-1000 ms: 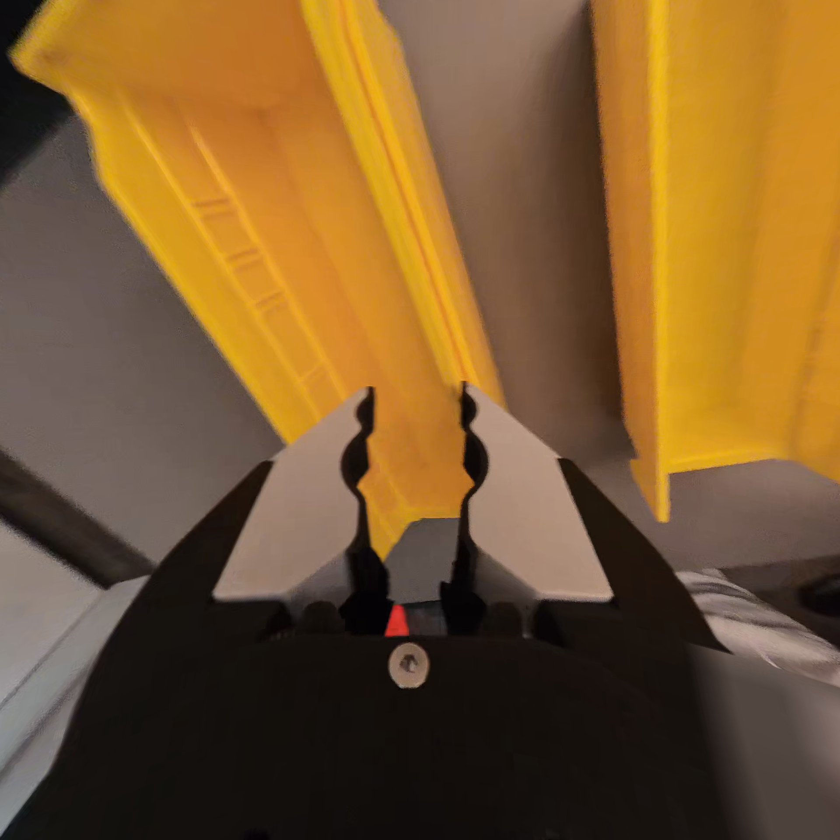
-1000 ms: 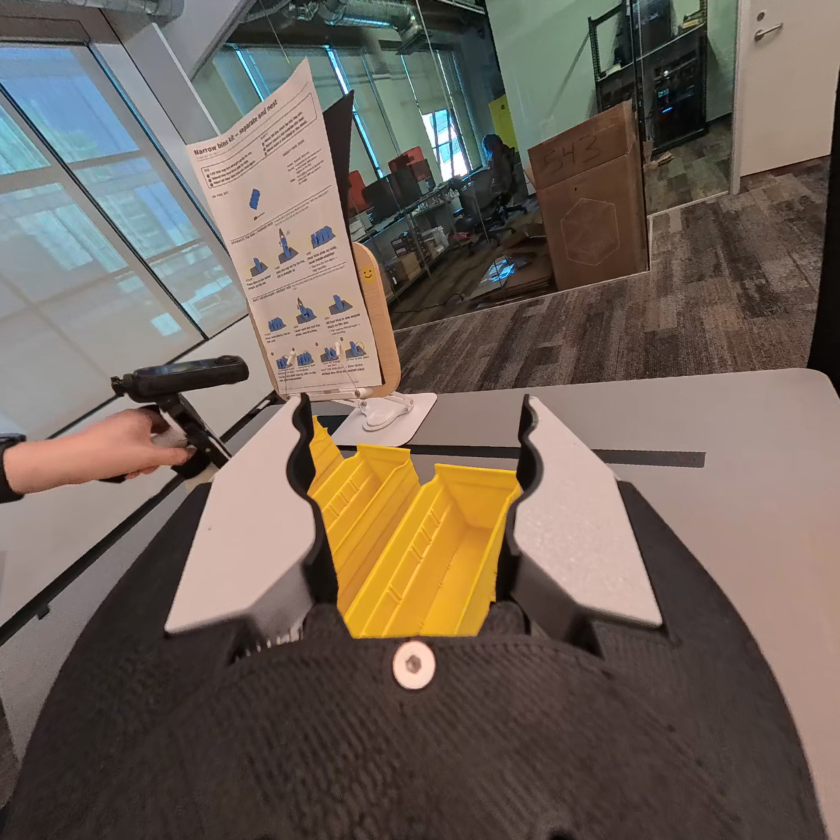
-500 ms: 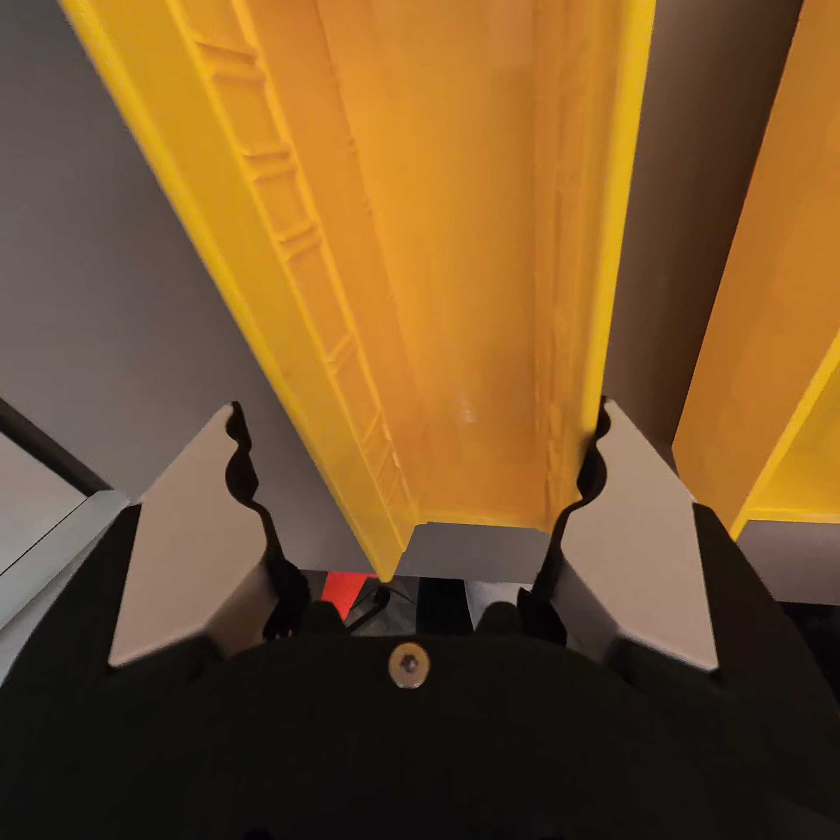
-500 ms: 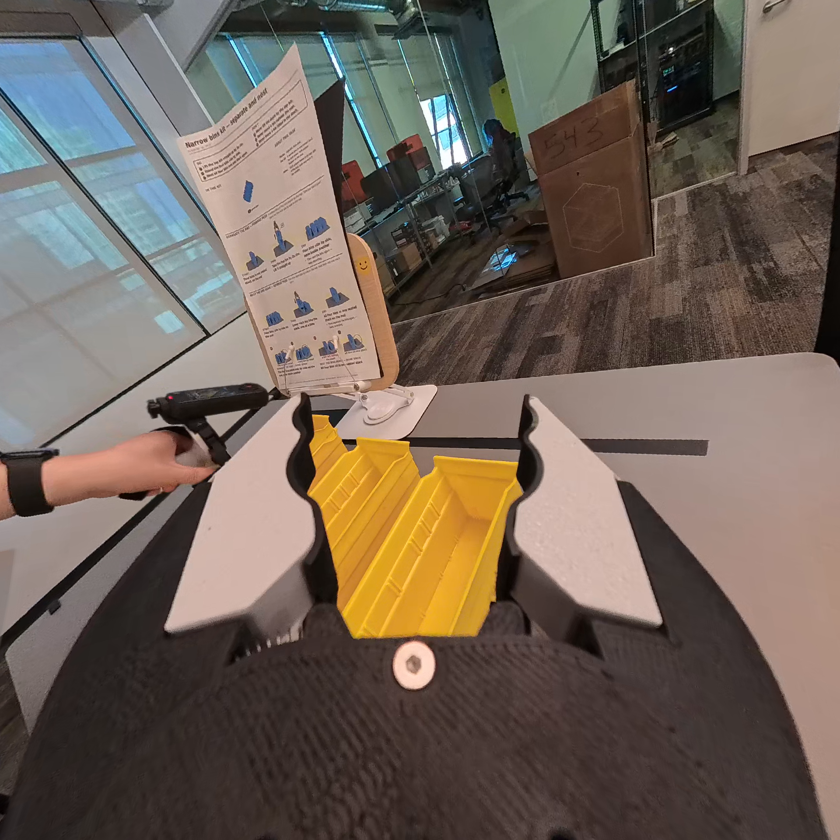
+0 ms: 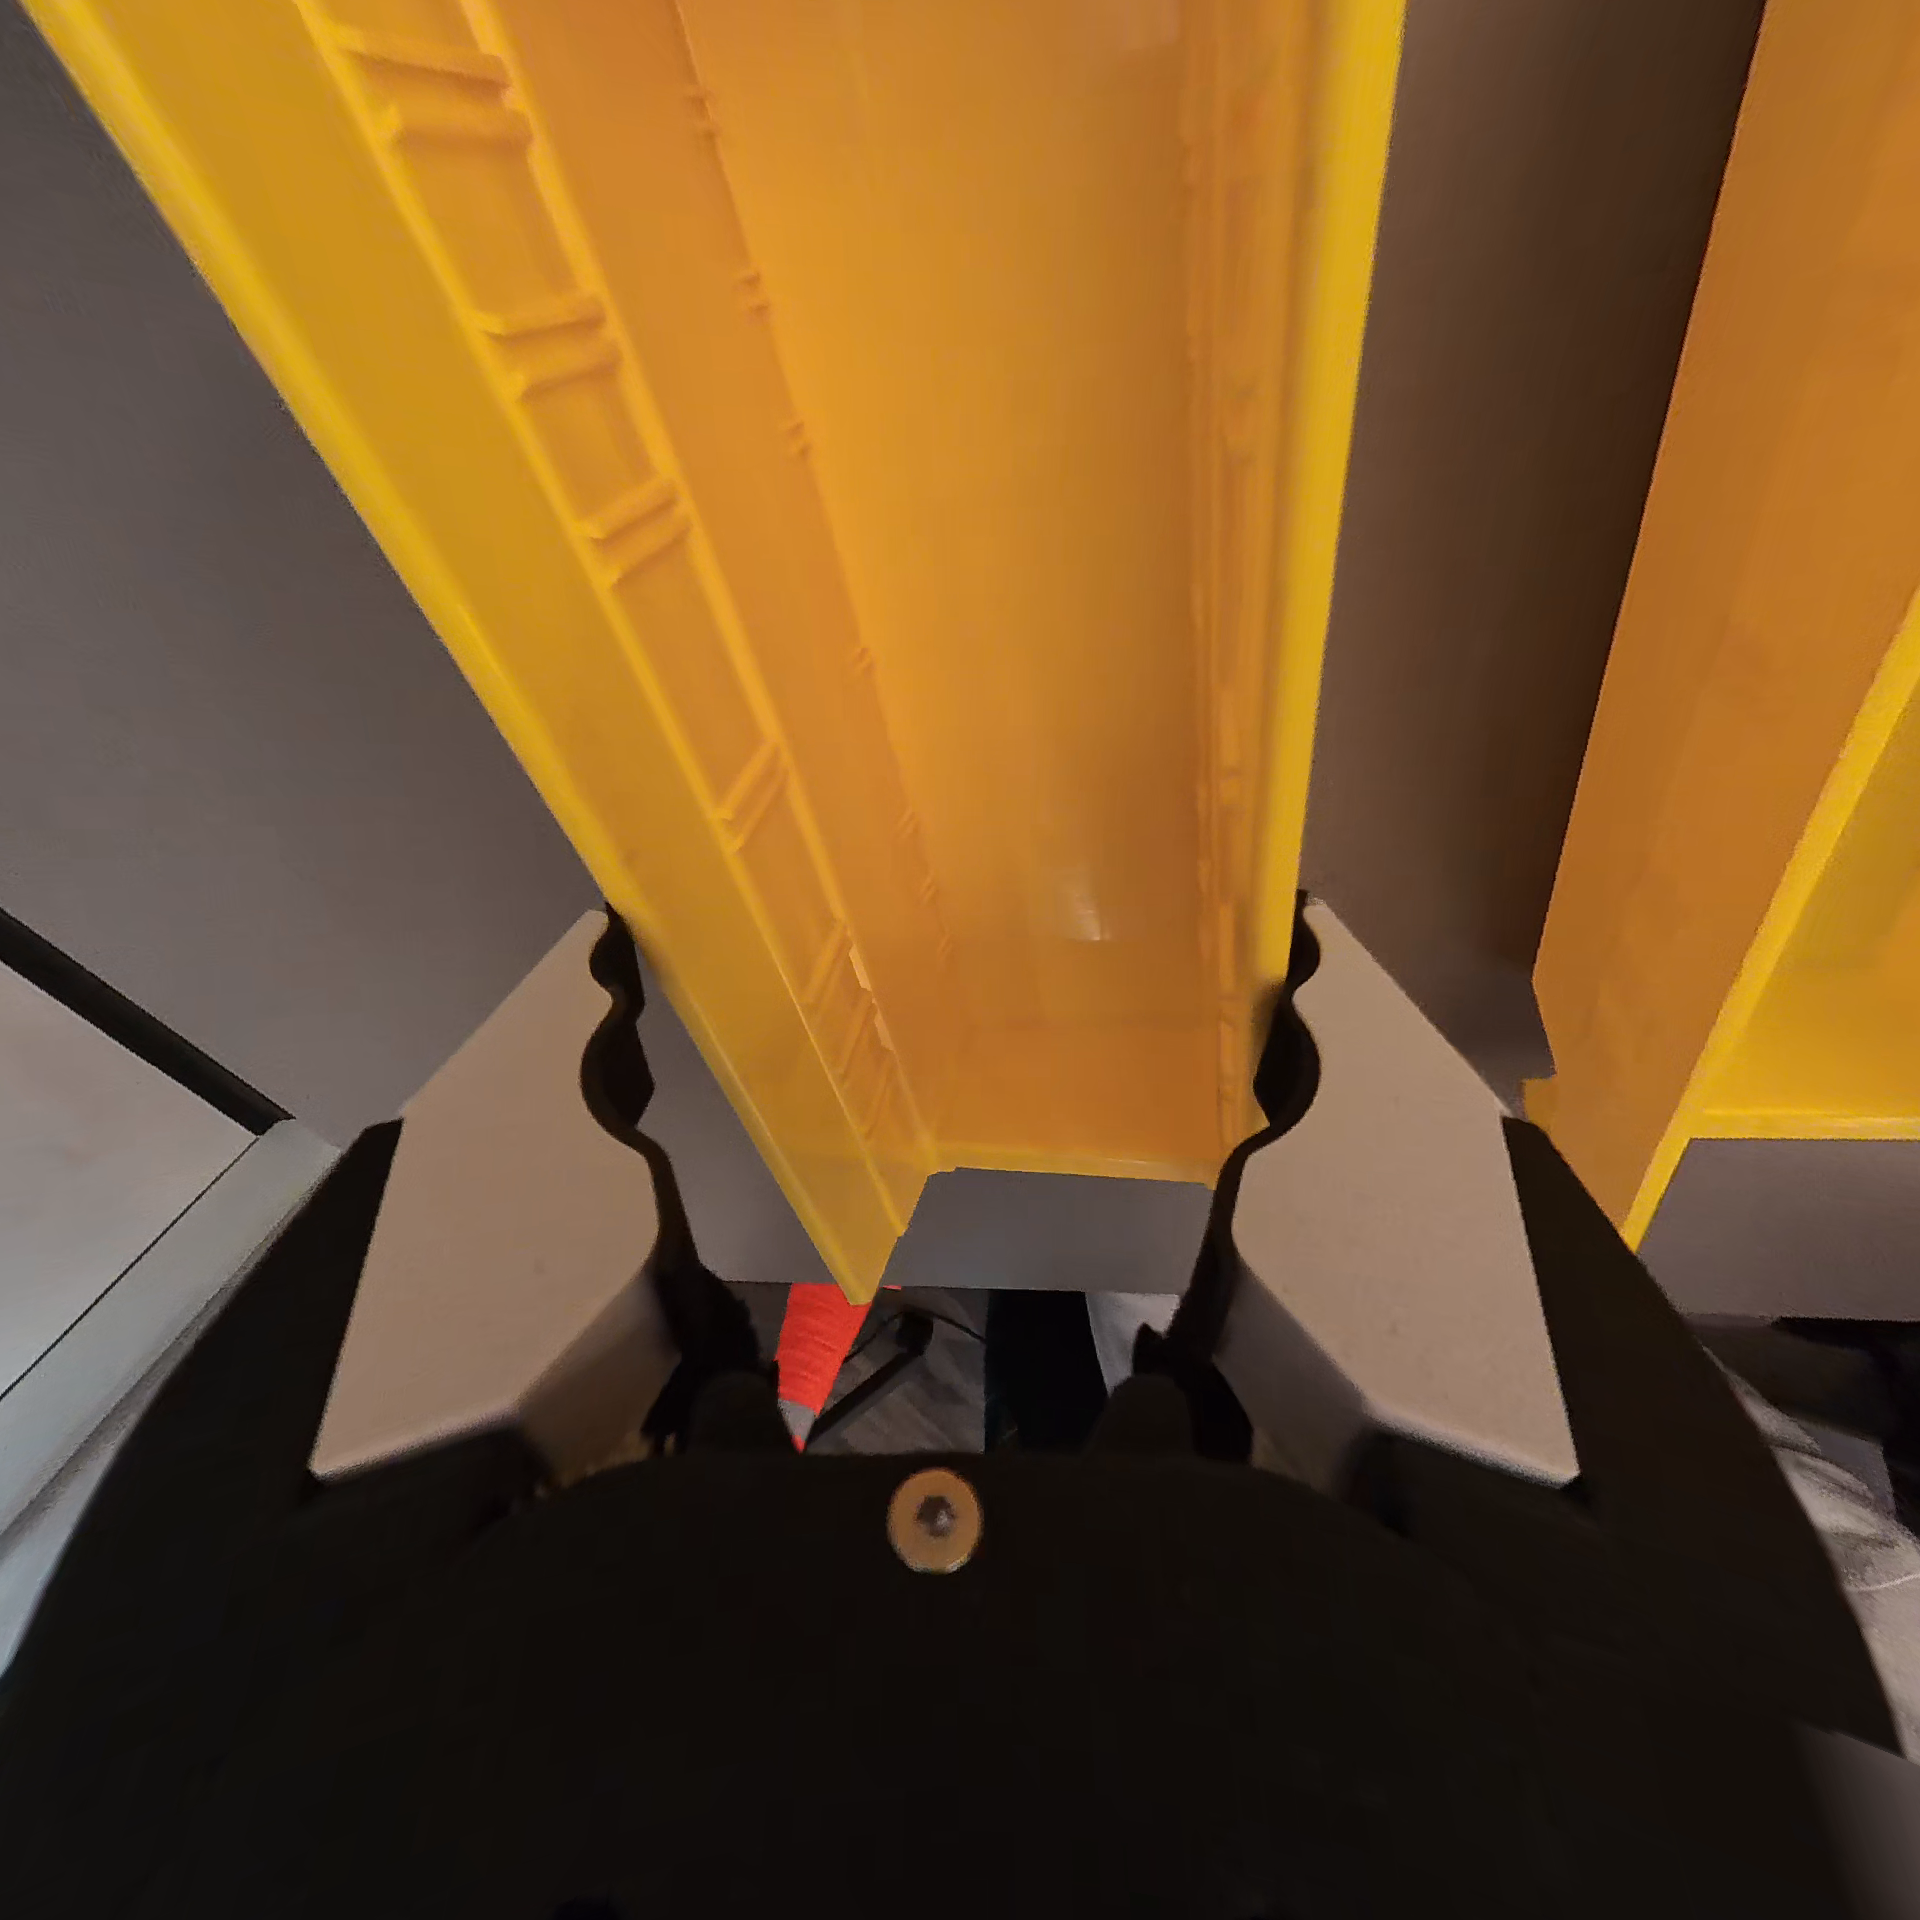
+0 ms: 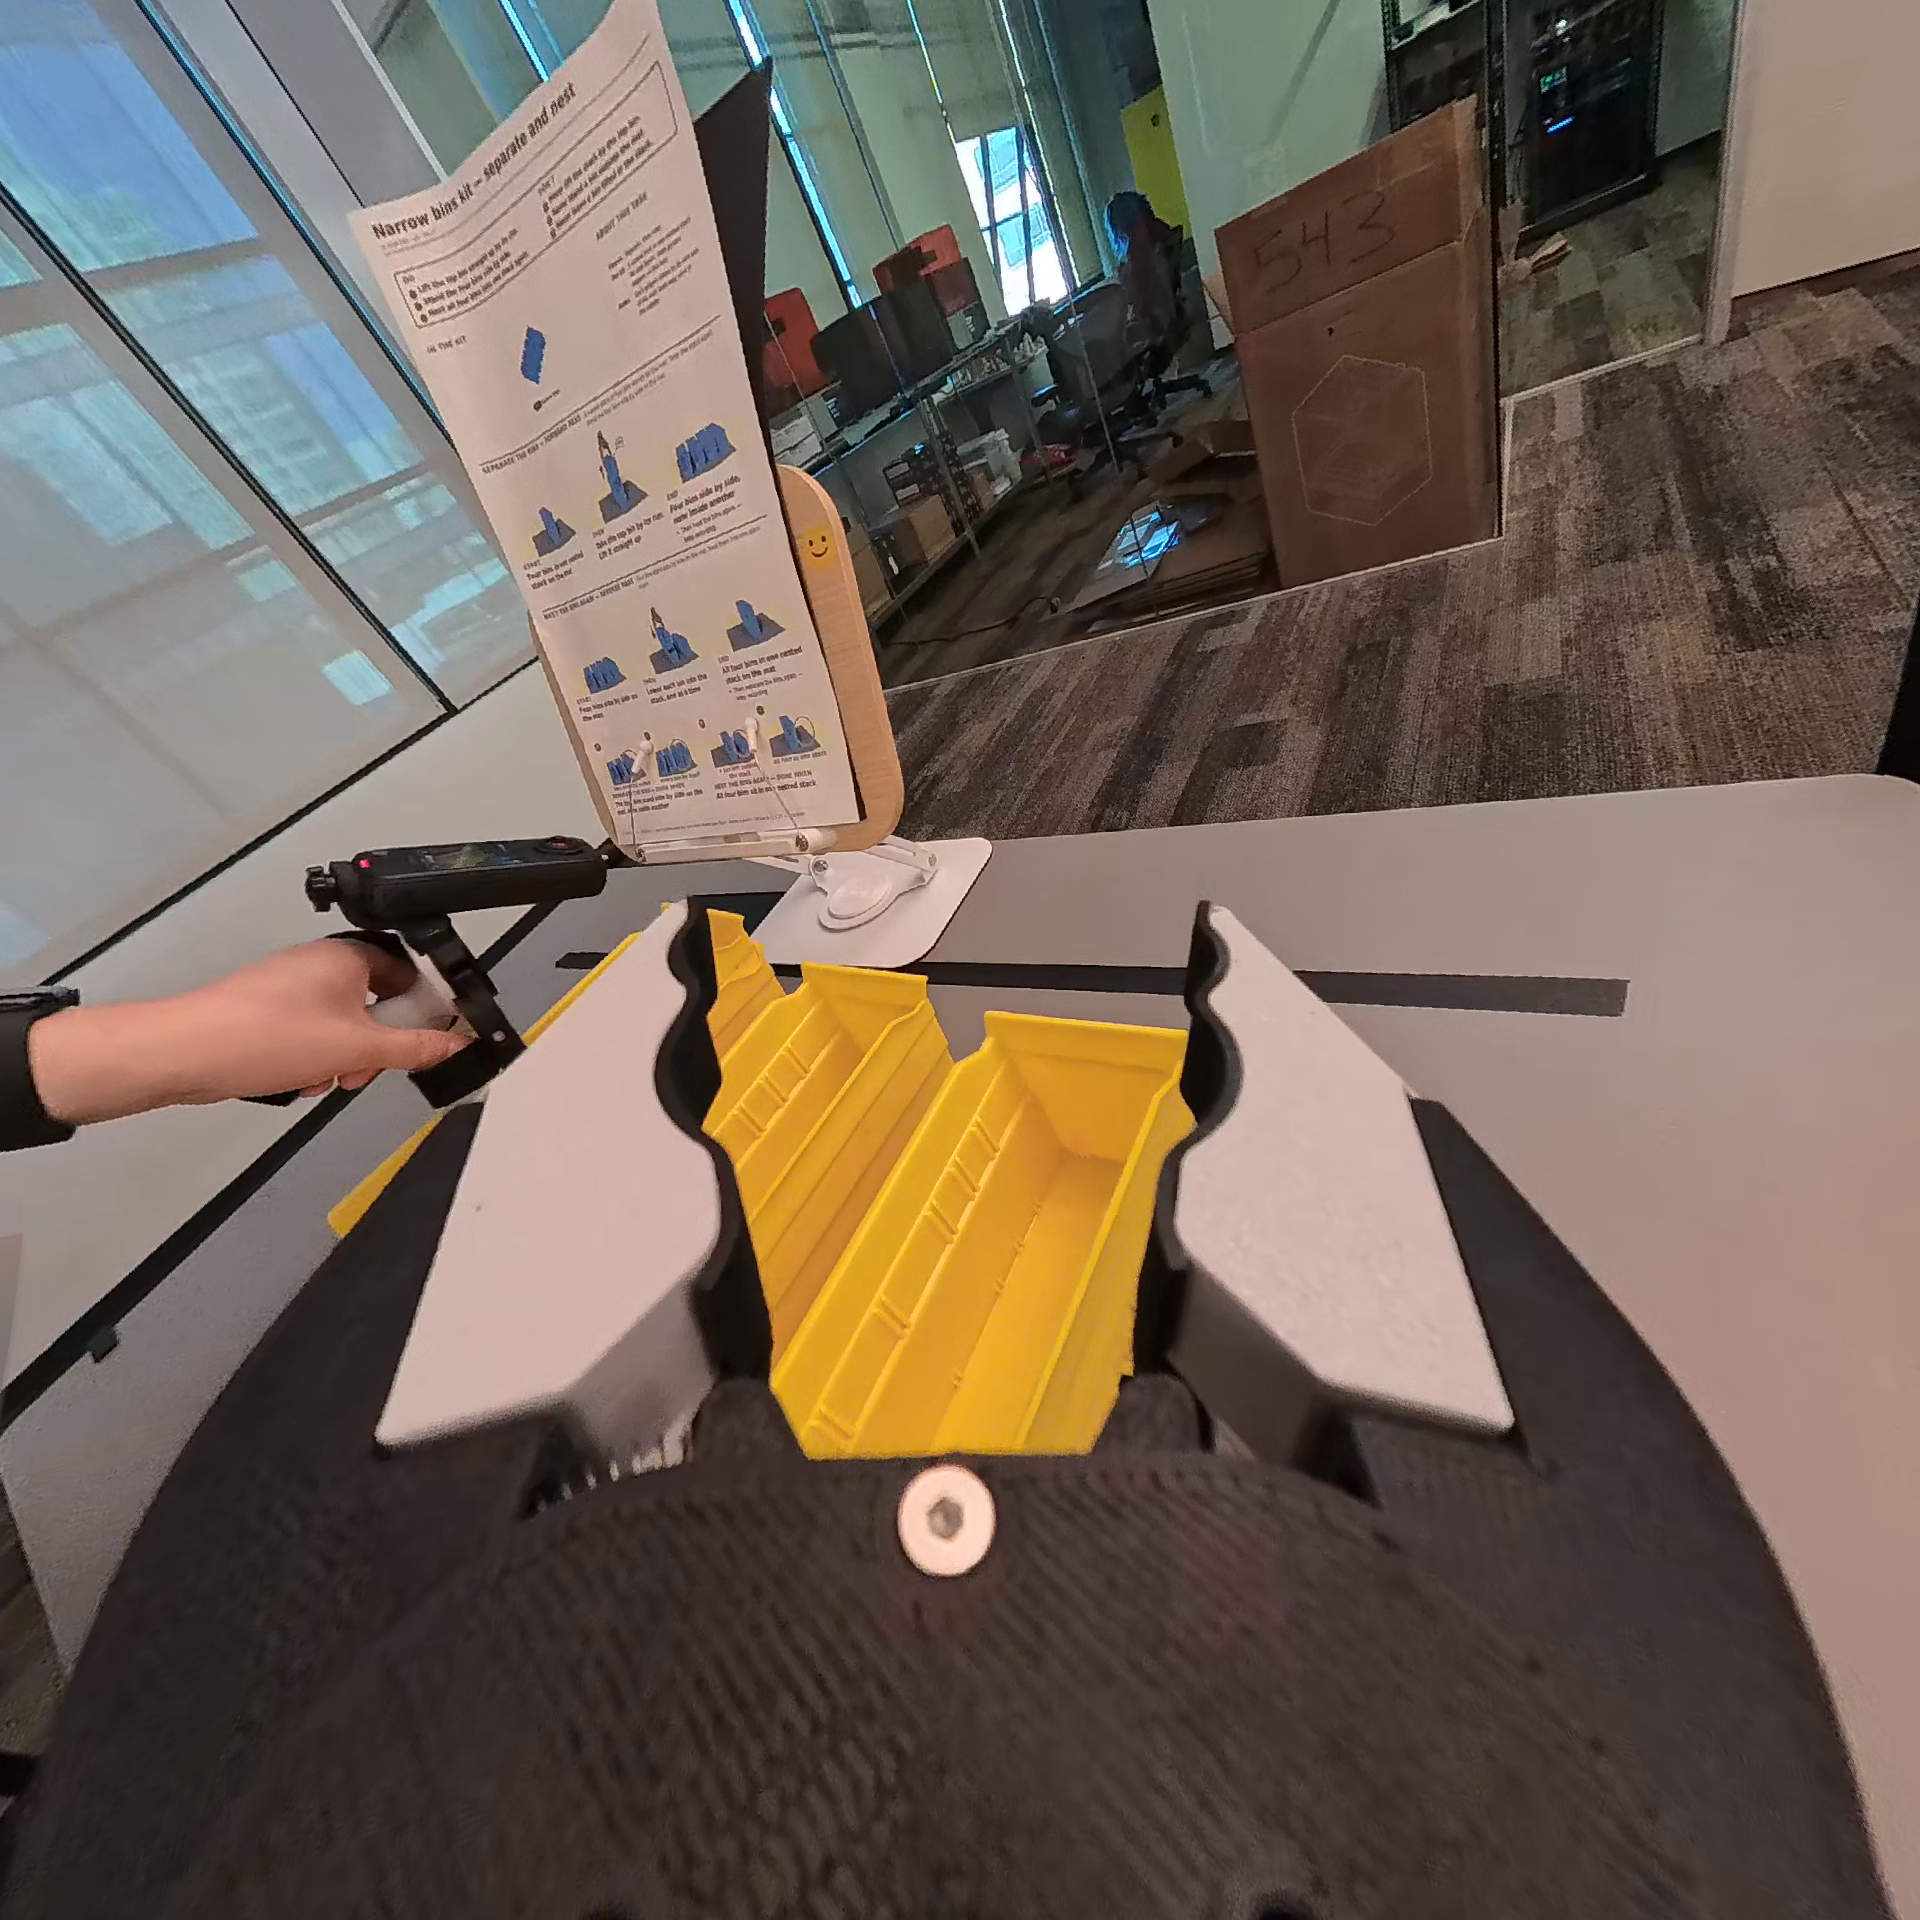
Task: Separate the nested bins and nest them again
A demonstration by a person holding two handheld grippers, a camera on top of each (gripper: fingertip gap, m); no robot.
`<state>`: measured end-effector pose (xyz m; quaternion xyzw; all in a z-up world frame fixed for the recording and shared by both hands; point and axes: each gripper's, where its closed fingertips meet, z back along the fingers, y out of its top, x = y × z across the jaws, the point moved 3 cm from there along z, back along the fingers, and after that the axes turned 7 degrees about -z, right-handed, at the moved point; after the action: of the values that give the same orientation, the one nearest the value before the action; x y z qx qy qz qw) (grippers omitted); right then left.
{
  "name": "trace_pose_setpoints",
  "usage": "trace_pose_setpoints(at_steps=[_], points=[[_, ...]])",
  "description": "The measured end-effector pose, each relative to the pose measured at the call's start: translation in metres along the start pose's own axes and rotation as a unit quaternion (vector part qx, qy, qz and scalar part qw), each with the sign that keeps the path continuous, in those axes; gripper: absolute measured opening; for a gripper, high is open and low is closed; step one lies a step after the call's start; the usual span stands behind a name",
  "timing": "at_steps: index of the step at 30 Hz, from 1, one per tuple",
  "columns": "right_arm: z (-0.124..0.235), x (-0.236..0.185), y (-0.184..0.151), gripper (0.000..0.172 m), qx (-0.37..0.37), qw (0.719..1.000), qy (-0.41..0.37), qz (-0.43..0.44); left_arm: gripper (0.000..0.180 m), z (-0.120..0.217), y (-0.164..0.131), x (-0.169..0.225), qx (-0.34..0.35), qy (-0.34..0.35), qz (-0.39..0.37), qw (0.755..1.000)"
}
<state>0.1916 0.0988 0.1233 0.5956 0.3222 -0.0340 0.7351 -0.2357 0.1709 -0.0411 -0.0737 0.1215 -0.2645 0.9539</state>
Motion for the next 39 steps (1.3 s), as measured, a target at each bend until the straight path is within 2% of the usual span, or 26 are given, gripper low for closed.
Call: trace_pose_setpoints(at_steps=[23, 34, 35, 36, 39], points=[[-0.003, 0.003, -0.003, 0.090, -0.010, 1.000, -0.006, 0.002, 0.107, 0.016, -0.006, 0.008, -0.001, -0.015, -0.024, 1.000], [-0.007, 0.005, -0.007, 0.090, -0.020, 1.000, -0.012, 0.005, 0.103, 0.026, -0.008, 0.004, -0.002, 0.003, -0.041, 0.999], [-0.007, 0.005, -0.007, 0.090, -0.021, 1.000, -0.013, 0.005, 0.041, 0.029, -0.008, 0.016, 0.001, -0.045, -0.047, 0.998], [-0.007, 0.005, -0.007, 0.090, -0.021, 1.000, -0.014, 0.005, 0.019, 0.032, -0.008, 0.021, 0.002, -0.063, -0.038, 0.997], [-0.007, 0.006, -0.008, 0.090, -0.023, 1.000, -0.015, 0.004, 0.010, 0.039, -0.001, 0.004, 0.028, -0.006, -0.060, 0.998]])
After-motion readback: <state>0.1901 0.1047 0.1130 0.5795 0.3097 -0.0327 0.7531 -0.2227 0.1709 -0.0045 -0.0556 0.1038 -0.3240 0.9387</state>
